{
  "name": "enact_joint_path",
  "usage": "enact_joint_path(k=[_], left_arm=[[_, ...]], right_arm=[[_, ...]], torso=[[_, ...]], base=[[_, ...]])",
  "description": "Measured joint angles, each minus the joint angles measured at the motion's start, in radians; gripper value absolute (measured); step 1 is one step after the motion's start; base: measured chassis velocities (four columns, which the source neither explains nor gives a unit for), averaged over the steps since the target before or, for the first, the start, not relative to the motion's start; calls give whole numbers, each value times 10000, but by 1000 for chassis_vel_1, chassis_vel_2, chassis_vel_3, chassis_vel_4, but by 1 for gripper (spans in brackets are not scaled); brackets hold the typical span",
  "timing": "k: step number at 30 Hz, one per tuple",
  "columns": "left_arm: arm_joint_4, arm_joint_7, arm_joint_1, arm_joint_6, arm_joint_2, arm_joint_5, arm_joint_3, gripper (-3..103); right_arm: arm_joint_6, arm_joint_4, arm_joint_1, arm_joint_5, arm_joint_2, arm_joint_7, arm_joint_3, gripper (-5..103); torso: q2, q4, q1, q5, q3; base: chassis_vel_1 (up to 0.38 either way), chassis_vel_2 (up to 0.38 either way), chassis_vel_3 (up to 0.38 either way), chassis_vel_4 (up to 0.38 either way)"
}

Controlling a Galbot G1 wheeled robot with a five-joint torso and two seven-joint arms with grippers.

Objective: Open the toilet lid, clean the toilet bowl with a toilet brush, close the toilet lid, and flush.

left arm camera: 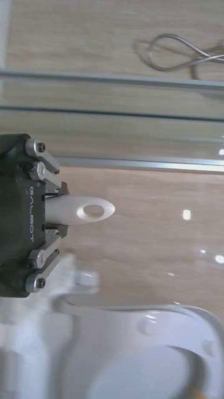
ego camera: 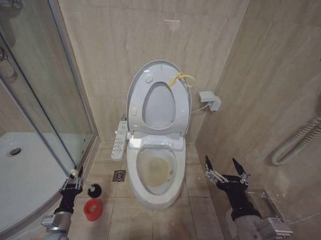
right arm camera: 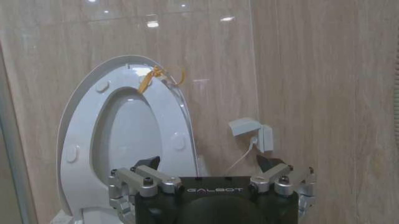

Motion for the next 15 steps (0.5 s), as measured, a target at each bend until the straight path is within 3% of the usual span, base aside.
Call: enact_joint_path(k=[7,12,15], left_arm=[[-3318,-199,1473,675,392,-590,-43,26],[-4396,-207,2136,809,711,-1066,-79,26],[-4982,-86,2027,1124,1362,-2072,-50,26]], right_arm=[[0,0,0,0,0,0,0,100],[0,0,0,0,0,0,0,100],[0,0,0,0,0,0,0,100]], torso=[[0,0,0,1,0],[1,4,-1,-1,0],[1,3,-1,0,0]], base=[[0,0,0,0],[0,0,0,0],[0,0,0,0]])
